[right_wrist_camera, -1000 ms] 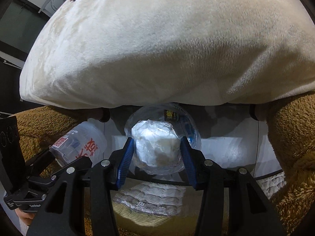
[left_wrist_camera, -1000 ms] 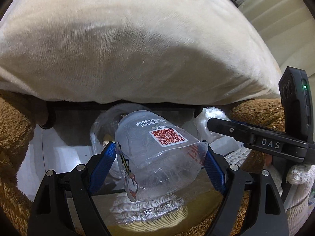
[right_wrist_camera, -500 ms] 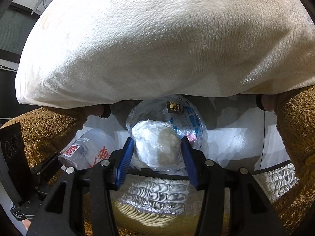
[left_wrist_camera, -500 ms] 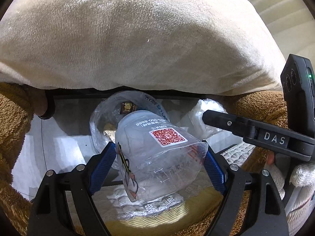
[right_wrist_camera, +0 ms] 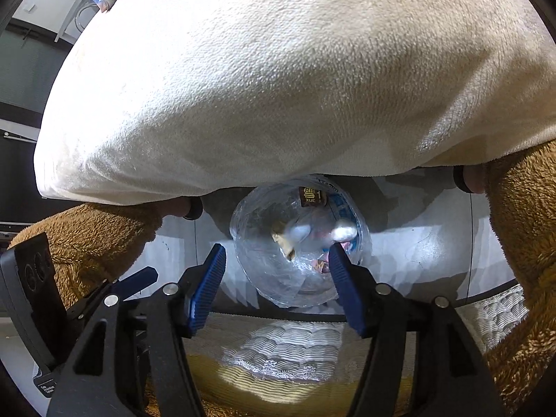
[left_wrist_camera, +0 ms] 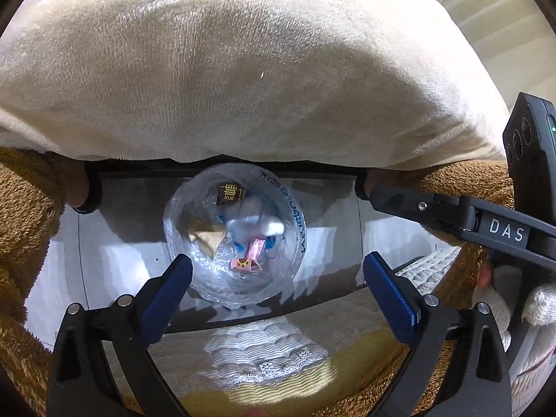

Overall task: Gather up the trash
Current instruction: 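Open the left tool over the clear bag while the right tool releases the bundle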

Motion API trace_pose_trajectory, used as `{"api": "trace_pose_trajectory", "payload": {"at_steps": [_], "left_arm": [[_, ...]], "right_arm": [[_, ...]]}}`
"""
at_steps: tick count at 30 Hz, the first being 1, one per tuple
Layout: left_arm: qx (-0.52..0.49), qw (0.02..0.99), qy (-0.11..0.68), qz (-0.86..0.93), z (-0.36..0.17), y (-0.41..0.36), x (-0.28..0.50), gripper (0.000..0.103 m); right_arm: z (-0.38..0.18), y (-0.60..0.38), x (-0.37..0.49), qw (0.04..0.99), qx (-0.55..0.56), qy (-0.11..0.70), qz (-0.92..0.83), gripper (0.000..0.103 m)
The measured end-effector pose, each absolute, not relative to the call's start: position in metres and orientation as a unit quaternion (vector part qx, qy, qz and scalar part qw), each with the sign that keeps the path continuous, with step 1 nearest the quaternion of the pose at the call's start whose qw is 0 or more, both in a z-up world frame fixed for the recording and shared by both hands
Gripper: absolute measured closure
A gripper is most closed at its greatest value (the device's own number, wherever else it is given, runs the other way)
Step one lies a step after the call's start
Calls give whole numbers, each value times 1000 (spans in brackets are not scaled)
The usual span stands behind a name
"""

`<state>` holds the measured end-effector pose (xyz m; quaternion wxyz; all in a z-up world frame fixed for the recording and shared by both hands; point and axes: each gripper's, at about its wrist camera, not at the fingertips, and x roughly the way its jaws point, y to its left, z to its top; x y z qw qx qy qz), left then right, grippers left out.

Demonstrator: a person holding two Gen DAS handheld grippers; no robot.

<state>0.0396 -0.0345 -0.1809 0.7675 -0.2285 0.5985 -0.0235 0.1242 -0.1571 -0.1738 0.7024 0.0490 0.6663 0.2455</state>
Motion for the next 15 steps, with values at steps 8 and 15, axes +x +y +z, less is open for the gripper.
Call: {"api": "trace_pose_trajectory", "payload": {"at_steps": [8, 15], "left_arm": [[-222, 794, 564, -37, -163, -35, 29, 7], [-221, 828, 514, -40, -140, -30, 19, 7]], "right_arm": [[-147, -171, 115, 730, 70, 625, 267, 42], [-115, -184, 105, 769, 77, 564, 290, 42]]}}
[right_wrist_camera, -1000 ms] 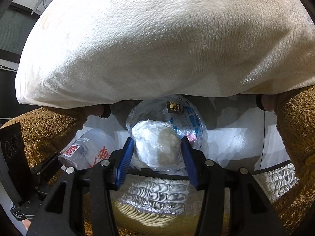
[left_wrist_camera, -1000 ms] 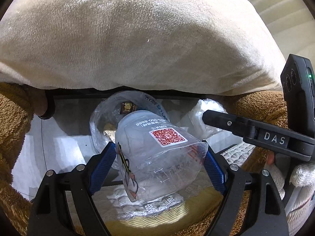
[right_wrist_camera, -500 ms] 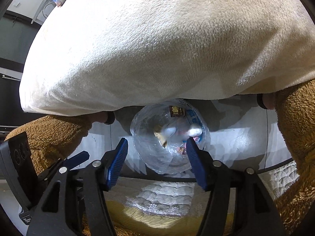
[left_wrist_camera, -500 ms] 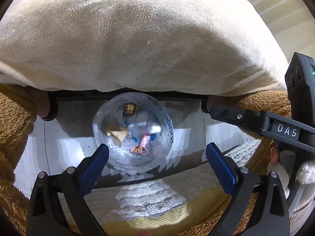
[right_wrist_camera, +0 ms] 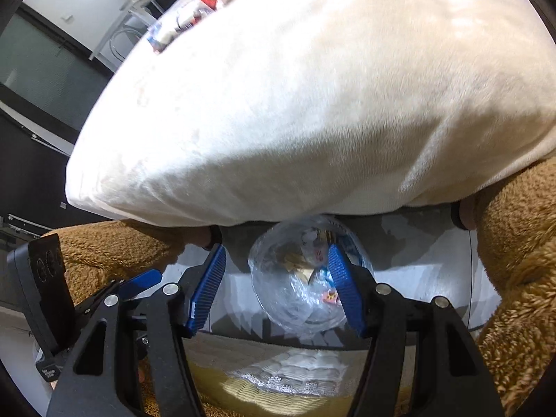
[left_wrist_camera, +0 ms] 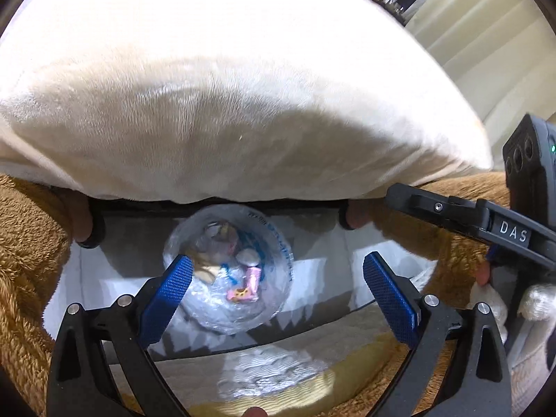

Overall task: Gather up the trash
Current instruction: 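Open the left tool over the clear bag while the right tool releases the bundle, then move both open tools back up to the remaining trash on the bed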

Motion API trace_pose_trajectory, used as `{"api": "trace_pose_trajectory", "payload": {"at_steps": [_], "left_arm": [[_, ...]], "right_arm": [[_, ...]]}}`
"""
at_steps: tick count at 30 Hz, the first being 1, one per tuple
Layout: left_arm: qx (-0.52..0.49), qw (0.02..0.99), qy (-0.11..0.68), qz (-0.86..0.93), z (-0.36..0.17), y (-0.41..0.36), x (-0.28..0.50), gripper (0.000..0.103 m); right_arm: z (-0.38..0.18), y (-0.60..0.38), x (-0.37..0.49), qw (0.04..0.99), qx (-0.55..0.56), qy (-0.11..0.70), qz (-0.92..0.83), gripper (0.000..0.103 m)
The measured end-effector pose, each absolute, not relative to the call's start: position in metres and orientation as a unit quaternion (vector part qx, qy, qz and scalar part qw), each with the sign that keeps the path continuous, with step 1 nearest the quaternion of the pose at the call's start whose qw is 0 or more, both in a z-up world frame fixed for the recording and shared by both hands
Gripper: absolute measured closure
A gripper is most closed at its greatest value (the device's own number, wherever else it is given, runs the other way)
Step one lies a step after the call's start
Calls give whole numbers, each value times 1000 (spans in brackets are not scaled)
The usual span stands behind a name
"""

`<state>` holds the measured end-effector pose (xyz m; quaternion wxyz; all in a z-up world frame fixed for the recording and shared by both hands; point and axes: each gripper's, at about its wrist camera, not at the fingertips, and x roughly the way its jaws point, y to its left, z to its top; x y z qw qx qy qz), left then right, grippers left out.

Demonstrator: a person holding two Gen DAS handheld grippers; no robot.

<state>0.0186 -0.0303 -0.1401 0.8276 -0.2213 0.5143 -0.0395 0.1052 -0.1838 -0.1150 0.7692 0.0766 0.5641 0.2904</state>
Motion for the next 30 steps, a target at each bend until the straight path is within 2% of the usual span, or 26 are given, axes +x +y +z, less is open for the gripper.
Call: {"api": "trace_pose_trajectory", "payload": {"at_steps": [3, 5, 11, 13, 15, 18, 21, 23, 30], "left_arm": [[-208, 849, 485, -36, -125, -29, 14, 7], [-197, 865, 460, -41, -113, -29, 11, 7], [-169, 899, 402, -37, -82, -22, 8, 7], [-160, 907, 388, -34, -74, -17, 9, 7], [-160, 912, 377, -33, -66, -11, 12, 7], [-154, 918, 363, -38, -55, -5, 18, 7], [-142, 930, 338, -21, -41, 4, 24, 7], [-128, 940, 317, -5, -35, 12, 29, 7], [-109, 941, 320, -18, -17, 38, 59, 7]], "right_arm": [[-101, -190, 102, 785, 79, 536, 301, 41], [-92, -194, 100, 795, 78, 517, 309, 32], [-60, -198, 100, 830, 57, 451, 322, 32], [-52, -197, 103, 836, 51, 438, 327, 25], [-45, -194, 106, 845, 43, 421, 326, 25], [-30, -193, 113, 862, 34, 387, 324, 16], [-18, -188, 124, 869, 20, 365, 334, 16], [-12, -184, 134, 867, 16, 356, 348, 4], [4, -168, 166, 880, -34, 315, 353, 5]]}}
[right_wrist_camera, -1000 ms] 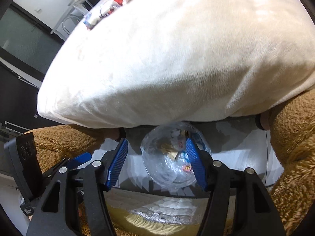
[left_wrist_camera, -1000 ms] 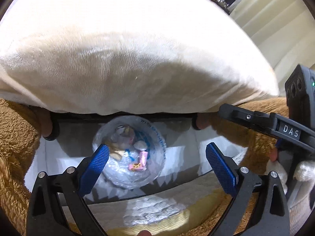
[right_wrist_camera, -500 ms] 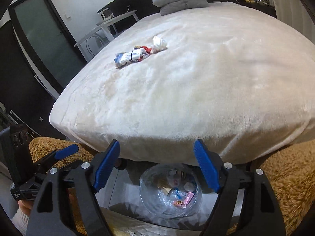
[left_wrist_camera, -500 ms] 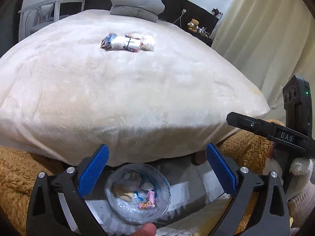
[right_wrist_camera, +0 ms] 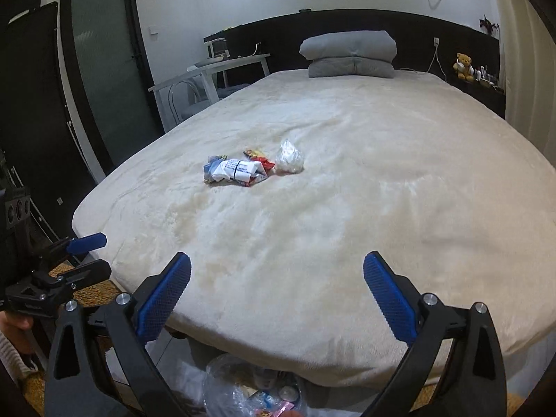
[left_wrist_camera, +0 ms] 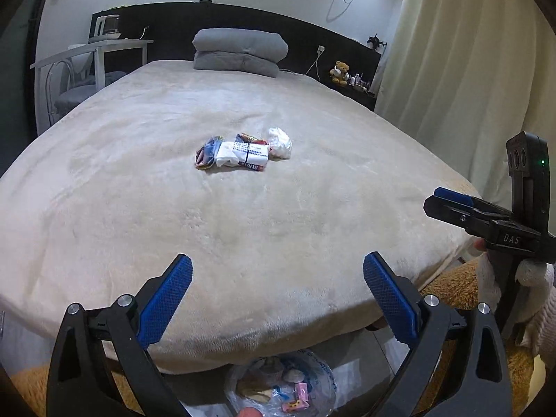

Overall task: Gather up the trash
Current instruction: 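Move both open tools back up to the remaining trash on the bed, then grasp the colourful snack wrapper with the left tool while the right tool grasps the white plastic bag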

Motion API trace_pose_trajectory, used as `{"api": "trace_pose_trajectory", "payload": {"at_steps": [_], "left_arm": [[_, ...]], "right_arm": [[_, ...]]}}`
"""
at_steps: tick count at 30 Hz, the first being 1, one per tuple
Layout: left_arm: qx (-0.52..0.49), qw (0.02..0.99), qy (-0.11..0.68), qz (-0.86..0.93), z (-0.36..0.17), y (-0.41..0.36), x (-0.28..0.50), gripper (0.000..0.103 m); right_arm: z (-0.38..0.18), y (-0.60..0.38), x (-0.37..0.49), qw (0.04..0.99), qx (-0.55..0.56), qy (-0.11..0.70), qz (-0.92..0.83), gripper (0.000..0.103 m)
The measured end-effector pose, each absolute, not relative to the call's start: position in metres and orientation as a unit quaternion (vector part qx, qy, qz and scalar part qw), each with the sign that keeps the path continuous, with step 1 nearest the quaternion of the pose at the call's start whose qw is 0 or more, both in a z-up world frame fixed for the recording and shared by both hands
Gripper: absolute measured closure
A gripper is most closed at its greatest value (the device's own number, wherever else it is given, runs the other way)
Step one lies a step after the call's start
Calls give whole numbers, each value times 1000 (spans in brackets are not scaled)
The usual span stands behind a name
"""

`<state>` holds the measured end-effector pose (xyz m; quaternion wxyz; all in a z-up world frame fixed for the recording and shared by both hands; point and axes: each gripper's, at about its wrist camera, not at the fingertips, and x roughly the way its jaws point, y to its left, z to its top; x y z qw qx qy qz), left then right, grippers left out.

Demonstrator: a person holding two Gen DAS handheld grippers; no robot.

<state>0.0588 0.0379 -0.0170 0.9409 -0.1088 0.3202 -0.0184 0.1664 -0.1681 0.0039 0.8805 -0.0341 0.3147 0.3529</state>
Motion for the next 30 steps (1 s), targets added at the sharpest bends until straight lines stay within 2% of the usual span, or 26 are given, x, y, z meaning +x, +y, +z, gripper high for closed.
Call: {"api": "trace_pose_trajectory", "payload": {"at_steps": [9, 30], "left_arm": [[-76, 940, 334, 2, -12, 77, 111, 7], [-158, 920, 354, -62, -33, 148, 217, 8]], "right_arm": [[1, -139, 218, 873, -45, 317, 367, 5], [-28, -71, 341, 839, 18, 385, 385, 5]]}}
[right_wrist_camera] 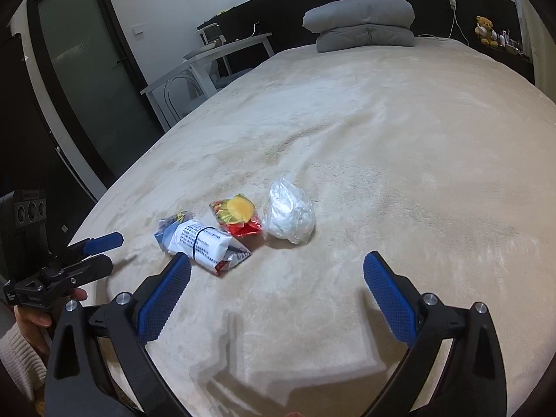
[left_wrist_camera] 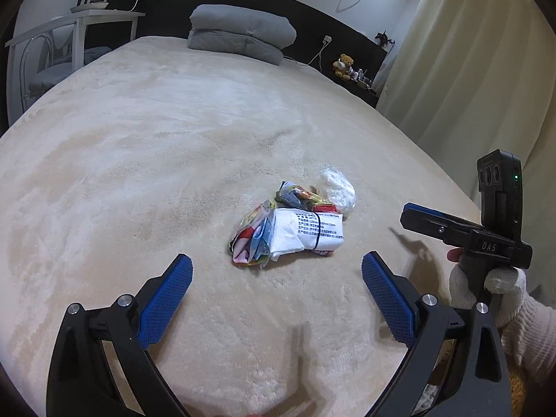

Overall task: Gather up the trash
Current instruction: 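Grasp the colourful snack wrapper with the left tool while the right tool grasps the white plastic bag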

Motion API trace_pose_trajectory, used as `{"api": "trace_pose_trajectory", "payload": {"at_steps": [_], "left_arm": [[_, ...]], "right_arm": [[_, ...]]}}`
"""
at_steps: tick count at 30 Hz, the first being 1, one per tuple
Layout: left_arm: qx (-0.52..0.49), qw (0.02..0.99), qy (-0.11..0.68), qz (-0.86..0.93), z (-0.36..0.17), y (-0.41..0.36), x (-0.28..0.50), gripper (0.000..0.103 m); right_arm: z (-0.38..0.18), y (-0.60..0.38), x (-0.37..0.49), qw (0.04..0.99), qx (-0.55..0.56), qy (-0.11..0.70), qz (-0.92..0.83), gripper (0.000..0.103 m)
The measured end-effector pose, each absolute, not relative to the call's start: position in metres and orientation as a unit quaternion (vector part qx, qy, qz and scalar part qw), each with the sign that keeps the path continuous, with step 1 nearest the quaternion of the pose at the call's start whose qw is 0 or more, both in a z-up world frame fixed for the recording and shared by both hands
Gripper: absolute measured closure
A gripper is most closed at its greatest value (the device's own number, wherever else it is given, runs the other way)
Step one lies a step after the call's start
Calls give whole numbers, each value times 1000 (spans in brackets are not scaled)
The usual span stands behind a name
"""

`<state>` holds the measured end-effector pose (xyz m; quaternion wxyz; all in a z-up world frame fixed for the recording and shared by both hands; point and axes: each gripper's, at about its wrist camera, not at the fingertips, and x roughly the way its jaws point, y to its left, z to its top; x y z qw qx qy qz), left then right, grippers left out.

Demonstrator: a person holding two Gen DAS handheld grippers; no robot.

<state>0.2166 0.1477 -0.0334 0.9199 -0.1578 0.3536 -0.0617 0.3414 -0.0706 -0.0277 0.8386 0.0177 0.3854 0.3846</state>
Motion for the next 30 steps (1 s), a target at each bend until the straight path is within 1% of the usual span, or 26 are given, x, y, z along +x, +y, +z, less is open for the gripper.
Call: {"api": "trace_pose_trajectory", "payload": {"at_steps": [6, 7, 8, 9, 11, 12, 14, 17, 19, 21, 22, 23, 25, 27, 29, 30], "left_arm": [[-169, 914, 365, -58, -45, 157, 242, 8], [-166, 914, 366, -56, -47, 157, 245, 10], [-165, 914, 368, -55, -48, 158, 248, 18], [-167, 913, 369, -52, -49, 161, 251, 21], [-172, 911, 372, -45, -53, 166, 255, 22], [-173, 910, 374, -44, -55, 168, 256, 25], [-168, 909, 380, -44, -59, 169, 259, 32], [-166, 908, 383, -41, -62, 171, 261, 37], [-162, 908, 384, -39, -62, 171, 262, 38], [-160, 908, 385, -39, -64, 170, 264, 39], [-159, 908, 385, -40, -64, 170, 265, 40], [-158, 909, 384, -43, -64, 169, 265, 45], [-154, 910, 383, -46, -64, 168, 266, 47], [-158, 909, 381, -54, -64, 167, 267, 55], [-156, 909, 382, -59, -64, 166, 267, 55], [-155, 909, 382, -60, -65, 165, 268, 55]], "right_arm": [[-37, -57, 367, 833, 28, 399, 382, 5], [-39, -56, 371, 833, 29, 401, 380, 6], [-40, -56, 375, 833, 32, 402, 379, 7], [-41, -55, 378, 832, 35, 405, 378, 8], [-44, -54, 385, 830, 38, 410, 376, 13], [-44, -52, 388, 829, 38, 411, 377, 15], [-46, -49, 392, 826, 39, 414, 379, 16], [-49, -46, 397, 821, 48, 422, 382, 17], [-53, -41, 401, 818, 48, 429, 380, 26], [-56, -36, 404, 817, 43, 434, 377, 28], [-58, -34, 405, 815, 42, 438, 377, 30], [-60, -33, 406, 813, 41, 441, 378, 30], [-62, -30, 407, 810, 38, 445, 380, 38], [-63, -28, 409, 805, 38, 451, 384, 43], [-65, -25, 409, 801, 36, 455, 388, 48], [-65, -24, 408, 799, 33, 457, 390, 52]]}}
